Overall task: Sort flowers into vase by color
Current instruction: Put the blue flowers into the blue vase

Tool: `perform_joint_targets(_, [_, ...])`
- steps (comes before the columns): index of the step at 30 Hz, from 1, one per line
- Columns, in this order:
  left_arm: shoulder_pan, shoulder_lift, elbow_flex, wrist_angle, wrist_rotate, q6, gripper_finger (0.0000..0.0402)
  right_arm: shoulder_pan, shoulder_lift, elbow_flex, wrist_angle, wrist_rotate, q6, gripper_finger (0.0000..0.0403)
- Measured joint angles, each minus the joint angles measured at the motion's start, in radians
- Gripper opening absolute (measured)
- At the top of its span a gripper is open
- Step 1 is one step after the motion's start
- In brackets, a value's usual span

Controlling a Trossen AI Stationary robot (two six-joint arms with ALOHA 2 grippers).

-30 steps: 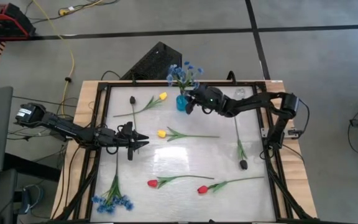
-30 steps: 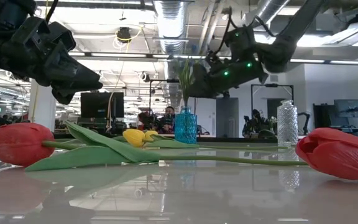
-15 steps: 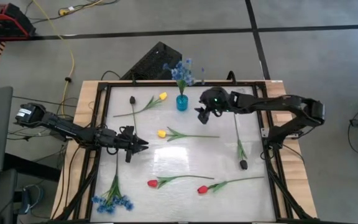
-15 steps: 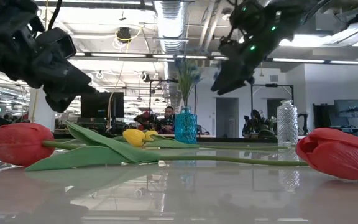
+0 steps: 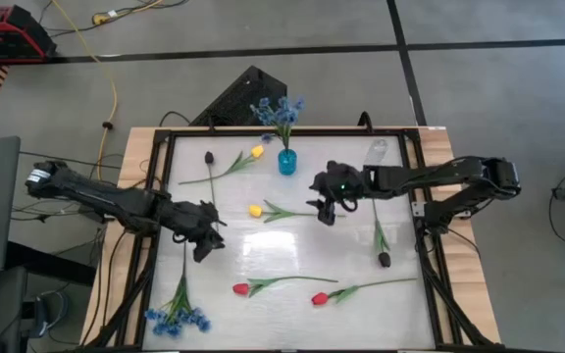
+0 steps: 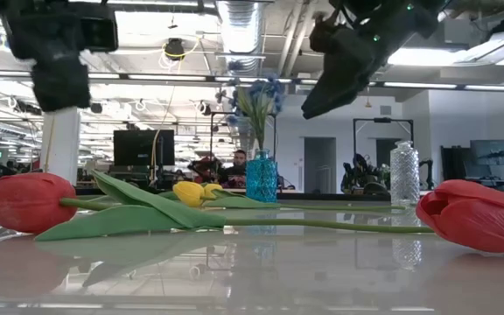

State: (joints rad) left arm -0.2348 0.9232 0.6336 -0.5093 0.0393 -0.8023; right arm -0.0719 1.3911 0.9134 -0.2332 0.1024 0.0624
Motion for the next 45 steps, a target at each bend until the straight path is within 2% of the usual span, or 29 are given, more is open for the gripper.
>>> perform_joint_targets(3, [-0.028, 0.033, 0.103, -0.200, 0.003, -0.148, 0.0109, 0.036, 0.012, 0.000, 0.007, 0.000, -0.001, 0.0249])
perform_joint_targets(6, [-0.056, 0.074, 0.135, -0.282, 0.058, -0.305, 0.0109, 0.062, 0.025, -0.001, 0.030, 0.001, -0.018, 0.0249])
perform_joint_targets(15, [-0.186, 0.254, 0.111, -0.296, 0.218, -0.662, 0.0109, 0.087, 0.036, -0.001, 0.061, 0.001, -0.097, 0.0249])
perform_joint_targets(20, [-0.241, 0.351, 0.111, -0.288, 0.279, -0.746, 0.0109, 0.087, 0.036, -0.001, 0.070, 0.002, -0.117, 0.0249])
perform_joint_targets(32, [-0.362, 0.513, 0.110, -0.294, 0.272, -0.969, 0.0109, 0.098, 0.036, -0.001, 0.071, 0.001, -0.116, 0.0249])
perform_joint_targets(39, [-0.394, 0.562, 0.110, -0.260, 0.207, -0.990, 0.0109, 0.098, 0.036, -0.001, 0.097, 0.001, -0.116, 0.0249])
perform_joint_targets(45, [-0.394, 0.618, 0.111, -0.246, 0.233, -0.954, 0.0109, 0.099, 0.036, -0.001, 0.101, 0.001, -0.115, 0.0249])
